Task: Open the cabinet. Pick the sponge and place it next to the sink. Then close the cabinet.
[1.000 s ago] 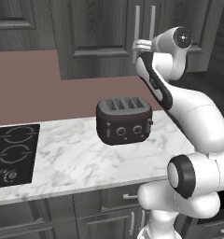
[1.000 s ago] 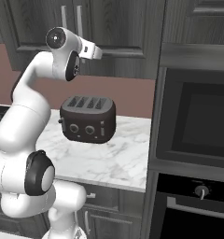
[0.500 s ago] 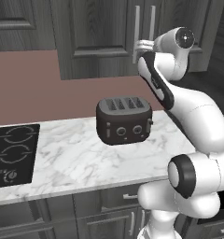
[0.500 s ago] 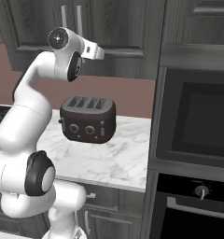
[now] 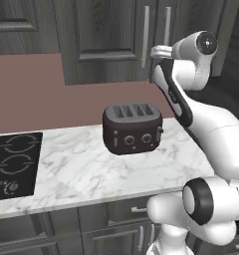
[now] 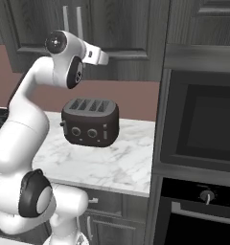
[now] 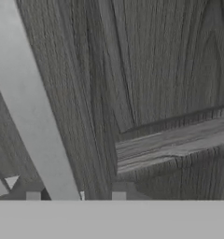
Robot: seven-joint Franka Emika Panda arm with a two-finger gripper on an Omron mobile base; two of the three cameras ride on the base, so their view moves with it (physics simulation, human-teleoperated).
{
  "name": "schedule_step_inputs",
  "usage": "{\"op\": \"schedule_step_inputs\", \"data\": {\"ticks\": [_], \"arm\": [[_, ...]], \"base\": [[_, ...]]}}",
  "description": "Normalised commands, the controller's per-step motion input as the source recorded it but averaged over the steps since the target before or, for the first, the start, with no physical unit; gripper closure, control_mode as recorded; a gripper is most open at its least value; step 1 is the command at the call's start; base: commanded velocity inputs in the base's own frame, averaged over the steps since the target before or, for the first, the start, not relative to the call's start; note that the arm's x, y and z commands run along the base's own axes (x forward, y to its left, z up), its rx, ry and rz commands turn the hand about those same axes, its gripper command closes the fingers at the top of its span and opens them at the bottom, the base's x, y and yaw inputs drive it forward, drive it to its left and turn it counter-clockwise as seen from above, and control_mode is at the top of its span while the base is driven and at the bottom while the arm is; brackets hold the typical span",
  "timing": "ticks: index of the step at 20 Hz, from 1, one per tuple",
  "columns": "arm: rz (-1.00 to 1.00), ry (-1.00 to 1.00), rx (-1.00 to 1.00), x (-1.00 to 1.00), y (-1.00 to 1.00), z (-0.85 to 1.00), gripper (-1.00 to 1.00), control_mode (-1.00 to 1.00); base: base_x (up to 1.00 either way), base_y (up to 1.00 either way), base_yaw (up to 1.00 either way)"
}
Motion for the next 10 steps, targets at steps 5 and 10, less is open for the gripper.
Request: {"op": "schedule_step_inputs", "data": {"ticks": [5,10], "arm": [[-0.10,0.00,0.03,-0.88,-0.56,0.06,1.00,-1.00],[-0.09,0.00,0.02,-0.74,-0.57,0.07,1.00,-1.00]], "base": [[0.00,0.00,0.00],[0.00,0.00,0.00]]}}
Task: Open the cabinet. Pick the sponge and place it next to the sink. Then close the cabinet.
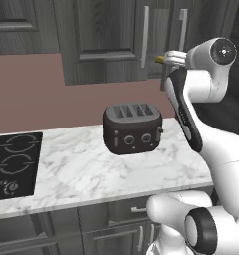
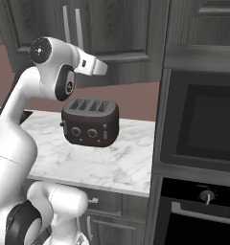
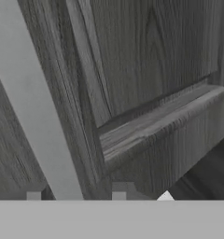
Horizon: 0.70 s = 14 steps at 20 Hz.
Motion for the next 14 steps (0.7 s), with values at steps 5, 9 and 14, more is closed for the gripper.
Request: {"op": "schedule_step_inputs", "data": {"ticks": [5,9,14], "arm": [[-0.06,0.00,0.01,-0.58,-0.67,0.00,1.00,-1.00],[-0.04,0.00,0.00,-0.49,-0.72,0.00,1.00,-1.00],[-0.02,0.00,0.00,-0.43,-0.73,0.00,1.00,-1.00]], "base": [[0.00,0.00,0.00],[0.00,0.00,0.00],[0.00,0.00,0.00]]}}
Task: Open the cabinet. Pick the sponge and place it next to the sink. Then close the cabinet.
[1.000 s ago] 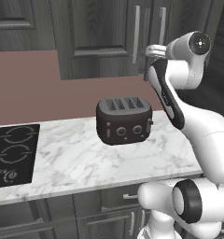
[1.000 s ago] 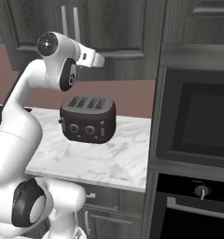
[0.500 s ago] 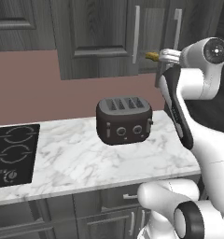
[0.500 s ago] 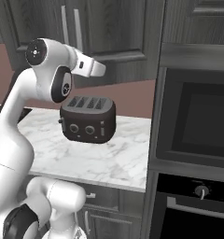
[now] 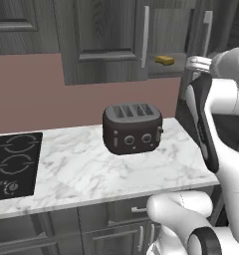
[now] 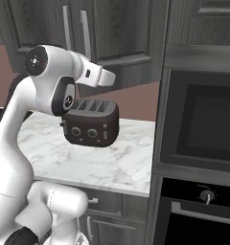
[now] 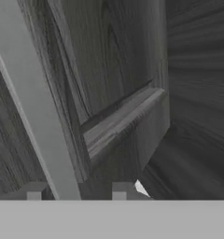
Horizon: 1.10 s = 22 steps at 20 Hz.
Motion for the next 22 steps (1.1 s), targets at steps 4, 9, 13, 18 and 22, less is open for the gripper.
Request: {"op": "schedule_step_inputs", "data": {"ticks": [4,9,13,18,22], "arm": [[-0.01,0.00,0.00,-0.39,-0.67,0.00,1.00,-1.00],[0.00,0.00,0.00,-0.04,-0.11,0.00,1.00,-1.00],[0.00,0.00,0.00,0.00,0.35,0.00,-1.00,-1.00],[0.04,-0.03,0.00,-0.57,0.40,0.01,-1.00,-1.00],[0.03,-0.10,0.00,-1.00,0.22,0.18,-1.00,-1.00]], "base": [[0.00,0.00,0.00],[0.00,0.00,0.00],[0.00,0.00,0.00],[0.00,0.00,0.00],[0.00,0.00,0.00]]}}
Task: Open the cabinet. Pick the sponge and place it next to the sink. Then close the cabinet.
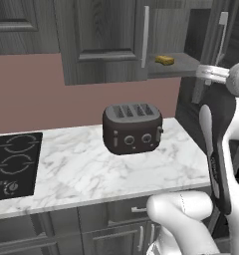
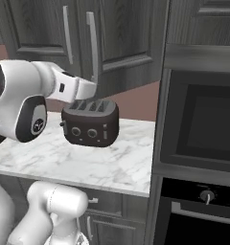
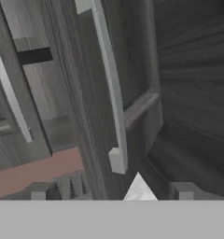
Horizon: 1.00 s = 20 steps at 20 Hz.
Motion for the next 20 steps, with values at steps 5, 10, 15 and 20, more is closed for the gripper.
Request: {"op": "schedule_step_inputs", "data": {"ticks": [5,10,15,20], "arm": [[0.02,-0.07,0.00,-0.98,0.24,0.26,-1.00,-1.00],[0.02,0.00,-0.10,-0.08,0.40,0.08,-1.00,-1.00],[0.00,0.05,-0.20,0.22,0.44,0.06,-1.00,-1.00],[0.00,0.05,-0.31,0.03,0.30,0.00,-1.00,-1.00]], "base": [[0.00,0.00,0.00],[0.00,0.00,0.00],[0.00,0.00,0.00],[0.00,0.00,0.00]]}}
